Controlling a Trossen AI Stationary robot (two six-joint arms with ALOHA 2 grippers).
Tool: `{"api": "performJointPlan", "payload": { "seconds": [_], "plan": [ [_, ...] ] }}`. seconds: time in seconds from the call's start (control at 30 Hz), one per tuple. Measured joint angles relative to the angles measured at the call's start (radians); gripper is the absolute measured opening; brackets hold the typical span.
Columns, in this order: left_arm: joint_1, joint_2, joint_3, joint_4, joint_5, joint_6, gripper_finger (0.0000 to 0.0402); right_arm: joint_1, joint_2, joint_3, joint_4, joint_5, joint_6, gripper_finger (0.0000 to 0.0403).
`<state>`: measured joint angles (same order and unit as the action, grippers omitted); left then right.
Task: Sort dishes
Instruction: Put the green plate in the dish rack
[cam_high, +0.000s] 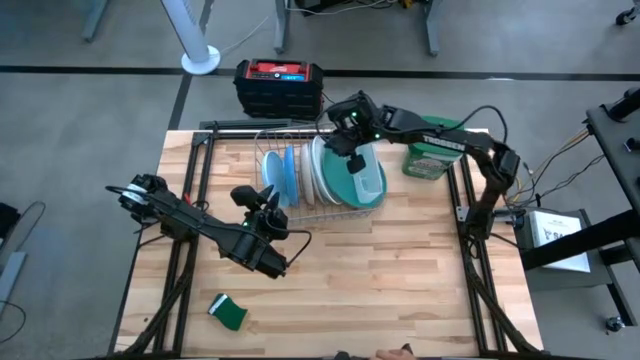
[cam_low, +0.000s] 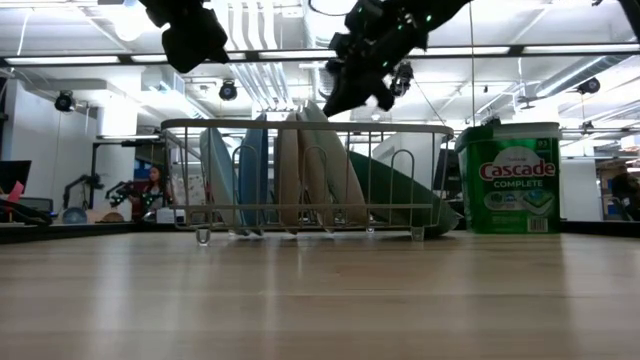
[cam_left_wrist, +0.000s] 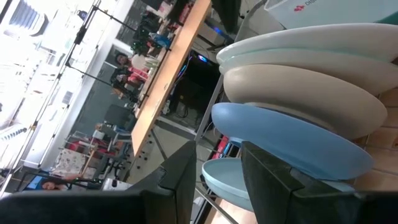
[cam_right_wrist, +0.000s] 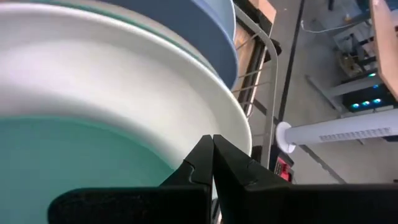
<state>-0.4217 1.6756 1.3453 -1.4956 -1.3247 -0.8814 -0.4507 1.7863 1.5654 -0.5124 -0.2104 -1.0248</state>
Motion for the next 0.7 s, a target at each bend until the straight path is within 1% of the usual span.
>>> {"api": "performJointPlan", "payload": {
  "seconds": [0.1,0.2,0.3,0.37,0.5,0.63,0.7],
  "plan": [
    [-0.001,0.0,0.0,-0.001,0.008,0.0,0.0116,-0.006,-0.033,-0.002,-0.051,-0.001,-0.009,0.0],
    [-0.003,0.0,0.0,-0.001,0.025,0.0,0.0116,-0.022,-0.035,-0.022,-0.076,-0.016,-0.004,0.0001],
    [-0.003,0.0,0.0,-0.001,0.026,0.0,0.0116,-0.032,-0.012,-0.047,-0.09,-0.05,0.004,0.002],
    [-0.003,0.0,0.0,-0.001,0.026,0.0,0.0116,-0.032,0.014,-0.06,-0.083,-0.044,0.017,0.0043],
    [-0.003,0.0,0.0,-0.001,0.026,0.0,0.0116,-0.026,0.074,-0.066,0.008,-0.024,0.056,0.0103],
    [-0.003,0.0,0.0,-0.001,0.026,-0.004,0.0116,-0.022,0.114,-0.066,0.047,0.0,0.046,0.0162],
    [-0.002,0.0,0.0,-0.009,0.027,-0.015,0.0116,-0.02,0.125,-0.065,0.059,0.0,0.028,0.0185]
  ]
}}
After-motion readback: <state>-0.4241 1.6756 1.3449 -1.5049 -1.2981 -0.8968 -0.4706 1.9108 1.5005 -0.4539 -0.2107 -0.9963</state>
